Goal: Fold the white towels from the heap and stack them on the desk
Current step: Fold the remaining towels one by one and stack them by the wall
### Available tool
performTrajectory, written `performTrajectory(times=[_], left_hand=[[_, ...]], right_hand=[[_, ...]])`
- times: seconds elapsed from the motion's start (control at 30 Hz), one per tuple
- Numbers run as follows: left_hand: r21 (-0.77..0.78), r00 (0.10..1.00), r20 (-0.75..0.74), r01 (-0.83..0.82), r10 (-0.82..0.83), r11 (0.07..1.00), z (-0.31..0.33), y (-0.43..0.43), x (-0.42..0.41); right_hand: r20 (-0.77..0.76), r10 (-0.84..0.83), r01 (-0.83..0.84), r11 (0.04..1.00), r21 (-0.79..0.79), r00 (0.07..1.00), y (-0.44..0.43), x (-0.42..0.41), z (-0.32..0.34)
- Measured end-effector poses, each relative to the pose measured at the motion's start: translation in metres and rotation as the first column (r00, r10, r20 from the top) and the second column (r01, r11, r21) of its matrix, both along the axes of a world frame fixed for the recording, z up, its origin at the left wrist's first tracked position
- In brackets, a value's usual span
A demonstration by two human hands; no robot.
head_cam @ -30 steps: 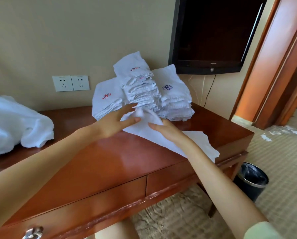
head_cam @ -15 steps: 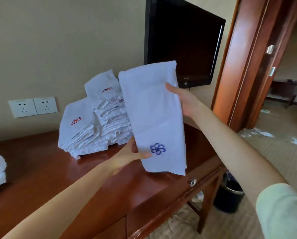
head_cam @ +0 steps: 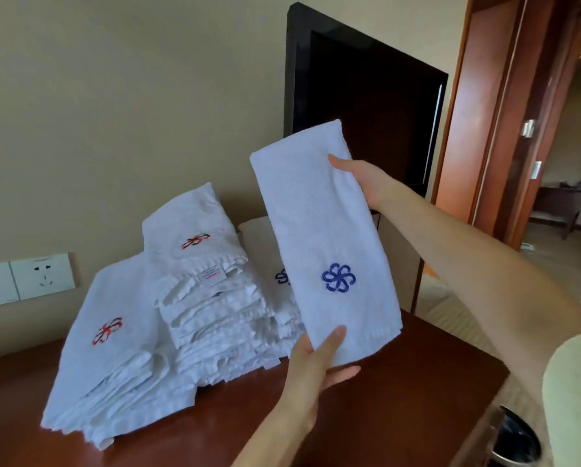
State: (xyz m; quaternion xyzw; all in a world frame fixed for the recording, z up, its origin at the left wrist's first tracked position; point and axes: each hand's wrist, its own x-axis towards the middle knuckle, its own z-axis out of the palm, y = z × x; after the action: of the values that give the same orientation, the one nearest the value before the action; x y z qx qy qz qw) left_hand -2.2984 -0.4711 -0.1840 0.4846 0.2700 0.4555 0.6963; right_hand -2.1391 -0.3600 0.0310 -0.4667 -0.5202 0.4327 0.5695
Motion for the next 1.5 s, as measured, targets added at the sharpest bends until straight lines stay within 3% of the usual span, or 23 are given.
performTrajectory(times=[0.13,0.2,0.3,0.4,0.5,0.67,0.77,0.87,0.97,1.03,1.1,1.2,1.27,1.37,1.5], left_hand=[[-0.097,0.966,0.105,-0.225,0.235,0.969,0.016,0.042,0.006],[-0.180,0.945,0.134,-0.274,0.299,0.945,0.016,0.055,0.006],[-0.267,0.940,0.154,-0.258,0.305,0.929,0.011,0.062,0.007],[-0.326,0.943,0.191,-0.199,0.271,0.924,0.008,0.065,0.003],[-0.357,0.949,0.204,-0.156,0.240,0.921,0.009,0.066,-0.002],[-0.334,0.961,0.133,-0.186,0.241,0.924,0.008,0.060,-0.008],[-0.226,0.977,0.032,-0.200,0.213,0.953,0.007,0.048,-0.015],[-0.060,0.958,-0.192,-0.229,0.213,0.972,-0.007,0.028,-0.029],[0.139,0.864,-0.430,-0.224,0.262,0.965,-0.036,0.006,-0.056],[0.253,0.783,-0.555,-0.161,0.280,0.954,-0.055,-0.015,-0.086],[0.336,0.717,-0.618,-0.131,0.324,0.933,-0.070,-0.039,-0.125],[0.446,0.625,-0.646,-0.155,0.437,0.881,-0.080,-0.073,-0.191],[0.472,0.584,-0.645,-0.203,0.493,0.858,-0.084,-0.100,-0.241],[0.502,0.487,-0.622,-0.353,0.613,0.790,-0.089,-0.147,-0.317],[0.506,0.323,-0.599,-0.556,0.733,0.659,-0.093,-0.216,-0.401]], right_hand=[[-0.042,0.051,-0.049,0.997,0.056,0.998,0.072,-0.012,0.015],[0.016,0.033,-0.033,0.999,0.020,0.999,0.109,-0.023,0.005],[0.300,-0.112,0.136,0.989,-0.062,0.947,0.160,-0.042,-0.037],[0.597,-0.165,0.284,0.953,-0.110,0.785,0.179,-0.048,-0.091],[0.528,-0.241,0.305,0.952,-0.036,0.815,0.180,-0.046,-0.114],[0.671,-0.257,0.293,0.954,0.061,0.696,0.137,-0.046,-0.110],[0.738,-0.287,0.302,0.946,0.118,0.611,0.103,-0.046,-0.120],[0.819,-0.247,0.281,0.953,0.111,0.517,0.073,-0.048,-0.135],[0.916,-0.233,0.293,0.946,0.136,0.326,0.033,-0.049,-0.153],[0.921,-0.268,0.304,0.936,0.180,0.281,0.000,-0.055,-0.165],[0.874,-0.327,0.263,0.934,0.242,0.359,-0.038,-0.070,-0.177],[0.599,-0.476,0.219,0.865,0.451,0.644,-0.095,-0.111,-0.195],[0.464,-0.464,0.183,0.828,0.531,0.755,-0.136,-0.158,-0.210],[0.428,-0.208,0.003,0.902,0.432,0.880,-0.178,-0.245,-0.236],[0.478,0.193,-0.306,0.937,0.171,0.857,-0.217,-0.362,-0.272]])
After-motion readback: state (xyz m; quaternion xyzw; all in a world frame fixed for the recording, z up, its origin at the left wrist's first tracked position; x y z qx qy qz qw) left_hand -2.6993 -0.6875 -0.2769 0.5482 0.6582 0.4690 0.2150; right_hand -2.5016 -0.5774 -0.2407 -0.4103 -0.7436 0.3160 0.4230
